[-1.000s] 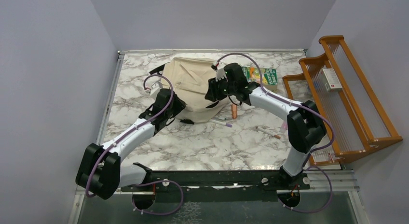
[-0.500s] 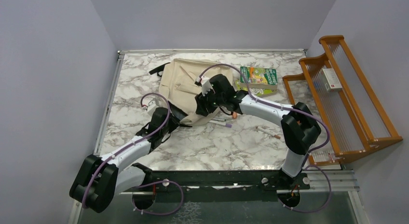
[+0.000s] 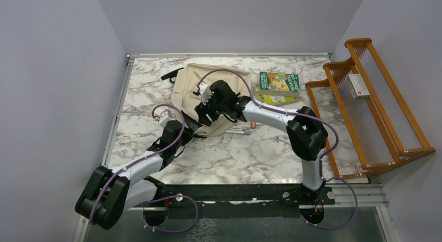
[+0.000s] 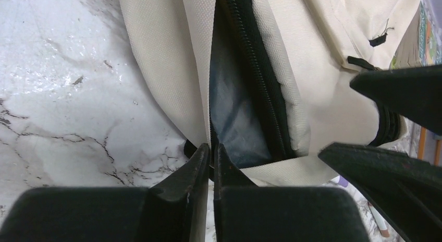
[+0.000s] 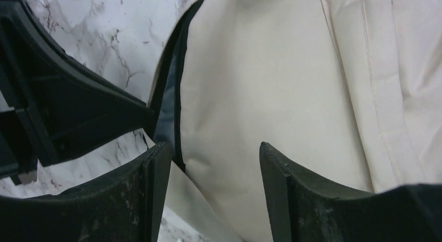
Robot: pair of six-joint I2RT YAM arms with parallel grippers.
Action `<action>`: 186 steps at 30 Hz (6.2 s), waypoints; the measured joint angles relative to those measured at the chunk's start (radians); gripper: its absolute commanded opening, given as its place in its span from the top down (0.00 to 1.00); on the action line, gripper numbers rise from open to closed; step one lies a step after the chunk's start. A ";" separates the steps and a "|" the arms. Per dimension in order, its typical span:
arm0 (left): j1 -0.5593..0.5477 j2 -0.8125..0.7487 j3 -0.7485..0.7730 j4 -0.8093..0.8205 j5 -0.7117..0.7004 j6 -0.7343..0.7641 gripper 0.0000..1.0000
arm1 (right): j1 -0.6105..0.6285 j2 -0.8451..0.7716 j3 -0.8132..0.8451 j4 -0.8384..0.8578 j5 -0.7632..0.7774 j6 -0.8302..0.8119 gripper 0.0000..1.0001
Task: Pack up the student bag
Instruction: Adjust the student bag at the center of the board.
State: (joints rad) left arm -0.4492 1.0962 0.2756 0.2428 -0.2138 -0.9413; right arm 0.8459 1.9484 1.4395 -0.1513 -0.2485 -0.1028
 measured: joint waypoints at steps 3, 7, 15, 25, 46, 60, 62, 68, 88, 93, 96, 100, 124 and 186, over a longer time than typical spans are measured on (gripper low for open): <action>0.000 0.000 -0.006 0.011 0.000 0.000 0.98 | 0.006 0.049 0.054 0.000 0.000 -0.014 0.32; 0.000 0.000 -0.008 0.020 0.000 0.003 0.99 | 0.010 0.099 0.084 0.000 -0.002 -0.027 0.31; 0.000 0.006 -0.008 0.027 0.000 0.004 1.00 | 0.019 0.173 0.122 -0.009 -0.003 -0.031 0.31; 0.000 0.023 -0.009 0.036 -0.001 0.003 1.00 | 0.022 0.176 0.108 0.001 -0.045 -0.045 0.30; 0.000 0.036 -0.016 0.047 -0.002 0.004 0.91 | 0.026 0.185 0.175 -0.004 0.192 -0.022 0.99; 0.000 0.041 -0.016 0.042 -0.003 0.015 0.93 | 0.024 0.158 0.496 -0.246 0.208 -0.078 0.99; 0.000 0.040 -0.016 0.036 -0.004 0.018 0.95 | 0.024 0.153 0.536 -0.294 0.198 -0.082 0.99; 0.000 -0.053 -0.016 -0.055 -0.051 0.006 1.00 | 0.024 0.153 0.644 -0.426 0.120 -0.080 1.00; 0.000 -0.279 0.015 -0.392 -0.137 -0.058 1.00 | -0.199 0.278 0.882 -0.514 -0.203 -0.036 1.00; 0.000 -0.293 0.015 -0.406 -0.140 -0.069 1.00 | -0.315 0.371 0.912 -0.500 -0.349 -0.003 0.96; 0.000 -0.311 0.015 -0.409 -0.143 -0.068 1.00 | -0.369 0.431 0.912 -0.486 -0.409 0.026 0.89; 0.000 -0.319 0.015 -0.411 -0.145 -0.063 1.00 | -0.415 0.500 0.904 -0.455 -0.456 0.058 0.82; 0.010 -0.078 0.363 -0.302 -0.242 0.242 0.55 | -0.430 0.493 0.760 -0.282 -0.406 0.088 0.64; 0.216 0.878 1.014 -0.072 0.264 0.602 0.63 | -0.334 0.154 0.125 -0.032 0.124 0.359 0.70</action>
State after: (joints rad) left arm -0.2329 1.9739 1.2892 0.1711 0.0505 -0.3389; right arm 0.5121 2.1021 1.5646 -0.1829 -0.1242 0.2558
